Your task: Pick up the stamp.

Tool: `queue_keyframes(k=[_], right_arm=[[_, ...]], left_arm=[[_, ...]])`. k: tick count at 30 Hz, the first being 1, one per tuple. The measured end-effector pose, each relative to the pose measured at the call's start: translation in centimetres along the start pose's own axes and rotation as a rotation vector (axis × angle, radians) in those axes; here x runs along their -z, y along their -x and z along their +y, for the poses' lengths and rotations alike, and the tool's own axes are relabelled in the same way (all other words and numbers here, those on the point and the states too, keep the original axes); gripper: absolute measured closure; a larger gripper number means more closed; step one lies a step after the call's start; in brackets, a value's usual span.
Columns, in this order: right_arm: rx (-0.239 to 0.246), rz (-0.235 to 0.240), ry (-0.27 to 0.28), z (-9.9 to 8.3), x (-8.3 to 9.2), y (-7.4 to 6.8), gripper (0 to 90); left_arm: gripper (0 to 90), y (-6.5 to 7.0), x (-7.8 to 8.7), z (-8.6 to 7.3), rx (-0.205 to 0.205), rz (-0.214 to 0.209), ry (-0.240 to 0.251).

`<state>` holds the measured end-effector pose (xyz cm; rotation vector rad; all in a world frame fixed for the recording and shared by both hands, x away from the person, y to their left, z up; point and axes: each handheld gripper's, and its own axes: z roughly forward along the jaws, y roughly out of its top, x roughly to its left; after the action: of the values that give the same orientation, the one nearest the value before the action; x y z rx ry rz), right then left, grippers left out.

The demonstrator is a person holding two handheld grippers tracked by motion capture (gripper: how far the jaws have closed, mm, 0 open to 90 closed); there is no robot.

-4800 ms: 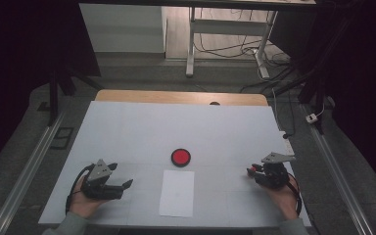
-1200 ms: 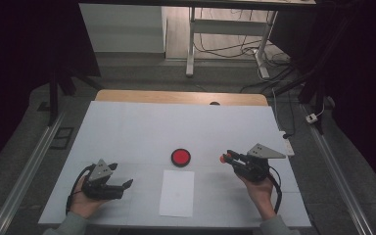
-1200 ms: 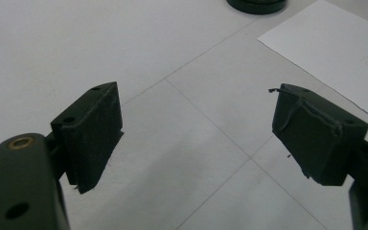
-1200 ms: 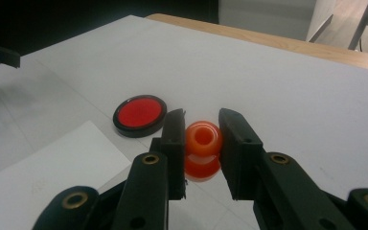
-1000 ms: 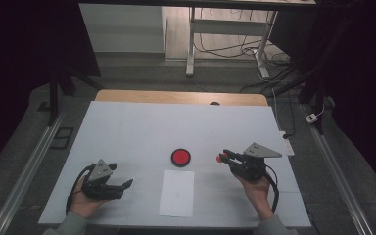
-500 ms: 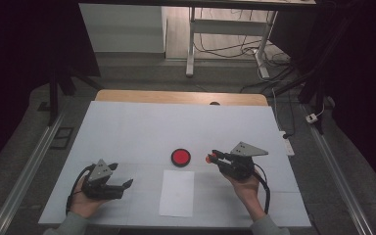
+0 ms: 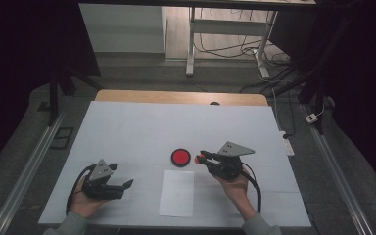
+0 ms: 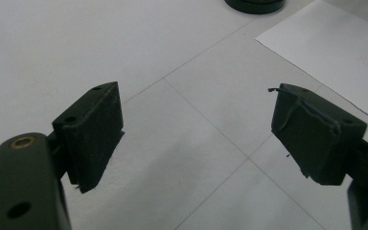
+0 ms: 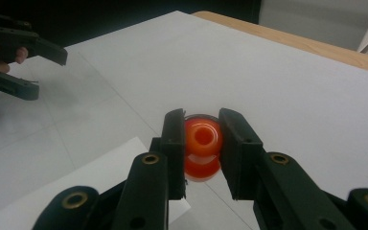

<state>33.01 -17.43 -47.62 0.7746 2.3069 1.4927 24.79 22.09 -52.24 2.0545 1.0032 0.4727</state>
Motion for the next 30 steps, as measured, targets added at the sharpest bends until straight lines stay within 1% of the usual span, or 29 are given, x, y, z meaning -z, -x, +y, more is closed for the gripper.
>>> queue_keyframes(k=[6,10,11,15,18,20,23,24,30], right_arm=[[0.005,0.018,0.004,0.4,-0.8,-0.3,71.9],[-0.007,0.031,0.007,0.5,-1.3,-0.3,71.9],[-0.003,0.035,0.002,0.5,-1.4,-0.3,71.9],[-0.005,0.056,0.003,0.7,-1.9,-0.8,71.9],[0.009,0.074,0.001,0.8,-2.3,-1.4,71.9],[0.017,0.083,-0.003,0.9,-2.3,-1.6,71.9],[0.016,0.096,-0.004,1.0,-2.2,-1.7,71.9],[0.02,0.097,-0.004,1.0,-2.2,-1.8,71.9],[0.01,0.092,0.0,1.0,-1.8,-1.6,71.9]], left_arm=[[18.1,0.0,-0.2,0.0,0.001,-0.003,-0.005],[18.0,-0.1,-0.2,0.0,0.003,-0.004,-0.005],[18.0,-0.1,-0.2,0.0,0.003,-0.005,-0.005],[18.0,0.0,-0.2,0.0,0.003,-0.005,-0.003],[18.1,0.0,-0.1,0.0,0.002,-0.004,-0.003],[18.0,0.1,-0.1,0.0,0.003,-0.003,-0.003],[18.1,0.1,-0.1,-0.1,0.003,-0.004,-0.002],[18.1,0.0,-0.1,0.0,0.003,-0.005,-0.004],[18.1,0.0,-0.2,0.0,0.001,-0.006,-0.005]])
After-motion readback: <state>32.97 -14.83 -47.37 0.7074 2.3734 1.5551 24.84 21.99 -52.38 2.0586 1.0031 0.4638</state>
